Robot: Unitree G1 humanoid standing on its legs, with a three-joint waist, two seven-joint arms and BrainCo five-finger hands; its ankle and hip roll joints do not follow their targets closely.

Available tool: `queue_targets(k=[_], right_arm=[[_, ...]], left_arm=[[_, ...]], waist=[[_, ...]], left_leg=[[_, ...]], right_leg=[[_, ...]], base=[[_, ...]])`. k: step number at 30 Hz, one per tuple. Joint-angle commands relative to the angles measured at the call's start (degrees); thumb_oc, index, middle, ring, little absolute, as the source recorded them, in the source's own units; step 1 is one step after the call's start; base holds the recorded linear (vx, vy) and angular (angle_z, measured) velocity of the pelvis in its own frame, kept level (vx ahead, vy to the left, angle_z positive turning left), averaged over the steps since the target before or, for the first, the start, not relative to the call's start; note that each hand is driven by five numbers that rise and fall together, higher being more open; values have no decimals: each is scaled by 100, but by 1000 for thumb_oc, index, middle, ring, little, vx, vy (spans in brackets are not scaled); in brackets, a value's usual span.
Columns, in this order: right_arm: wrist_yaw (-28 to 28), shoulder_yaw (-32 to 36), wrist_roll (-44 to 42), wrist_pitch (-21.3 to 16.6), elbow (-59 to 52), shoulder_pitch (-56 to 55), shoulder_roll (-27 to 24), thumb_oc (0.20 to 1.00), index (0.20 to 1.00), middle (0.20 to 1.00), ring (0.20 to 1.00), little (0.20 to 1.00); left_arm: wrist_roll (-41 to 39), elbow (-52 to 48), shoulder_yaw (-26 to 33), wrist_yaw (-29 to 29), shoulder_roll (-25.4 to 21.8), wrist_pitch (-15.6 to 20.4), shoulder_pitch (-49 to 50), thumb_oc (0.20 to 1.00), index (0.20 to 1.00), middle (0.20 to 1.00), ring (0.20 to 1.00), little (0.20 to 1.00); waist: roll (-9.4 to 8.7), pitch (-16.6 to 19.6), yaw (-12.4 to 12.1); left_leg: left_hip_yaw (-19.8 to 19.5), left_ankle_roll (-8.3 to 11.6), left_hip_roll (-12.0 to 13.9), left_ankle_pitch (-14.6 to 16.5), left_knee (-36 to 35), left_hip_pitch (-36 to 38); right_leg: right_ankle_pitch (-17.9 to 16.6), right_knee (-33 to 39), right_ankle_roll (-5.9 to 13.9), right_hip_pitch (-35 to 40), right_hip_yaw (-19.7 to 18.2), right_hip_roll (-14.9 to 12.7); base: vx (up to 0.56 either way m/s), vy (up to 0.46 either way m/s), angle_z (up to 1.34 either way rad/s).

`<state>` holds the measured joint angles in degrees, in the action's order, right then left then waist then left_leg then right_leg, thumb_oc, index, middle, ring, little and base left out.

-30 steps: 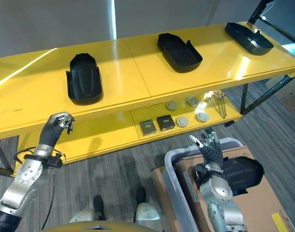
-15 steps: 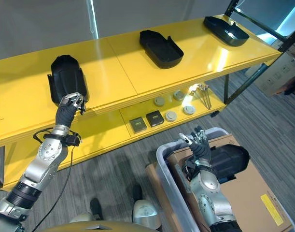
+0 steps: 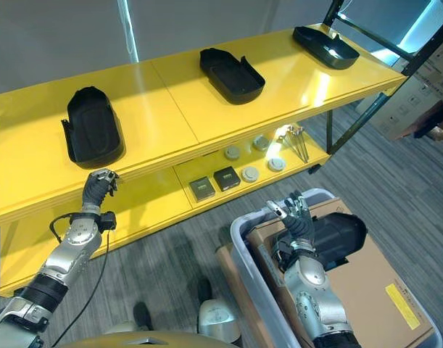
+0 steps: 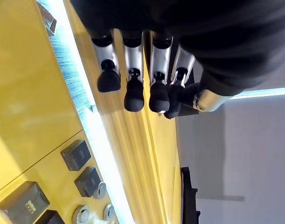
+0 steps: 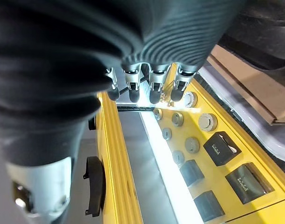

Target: Move parts from the plastic box to the shelf.

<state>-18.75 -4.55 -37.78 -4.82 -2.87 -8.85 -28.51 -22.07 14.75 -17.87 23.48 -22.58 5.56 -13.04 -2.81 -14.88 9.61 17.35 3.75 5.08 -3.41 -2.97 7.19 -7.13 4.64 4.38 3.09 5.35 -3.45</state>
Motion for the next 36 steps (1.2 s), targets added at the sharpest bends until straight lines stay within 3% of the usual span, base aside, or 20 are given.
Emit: queue_targets(k=[1,10,25,36], right_arm=[[131,-51,236,-275,-75,169,-108,1000,1000,1000,1000,1000],[172,-117,301,-188,13,291,-150,1000,1000,1000,1000,1000],[240,-154,303,-59,47,333,-248,1000,1000,1000,1000,1000],[285,-174,286,-27,146,350,-325,1000,1000,1000,1000,1000]], left_arm=[[328,130,163,32,2,552,-345,200,200,200,200,200],[313,234,237,22,-68,865,-547,200,200,200,200,200],[196,608,104,211,44,511,-907,200,200,200,200,200],[232,1529,238,433,139,671,-1051,200,200,200,200,200]], waist=[[55,137,15],[103,151,58],[132,205,189],[97,162,253]], left_leg=[[8,79,407,219,715,-391],[21,99,405,187,716,-345],[79,108,419,196,797,-326],[108,118,455,223,970,-376]], right_leg=[[428,-445,405,-111,-23,-114],[433,-483,406,-80,-37,-133],[477,-540,405,-49,-54,-153],[480,-610,396,-43,-60,-170]], base=[[0,0,0],[7,5,0],[15,1,-4],[10,2,0]])
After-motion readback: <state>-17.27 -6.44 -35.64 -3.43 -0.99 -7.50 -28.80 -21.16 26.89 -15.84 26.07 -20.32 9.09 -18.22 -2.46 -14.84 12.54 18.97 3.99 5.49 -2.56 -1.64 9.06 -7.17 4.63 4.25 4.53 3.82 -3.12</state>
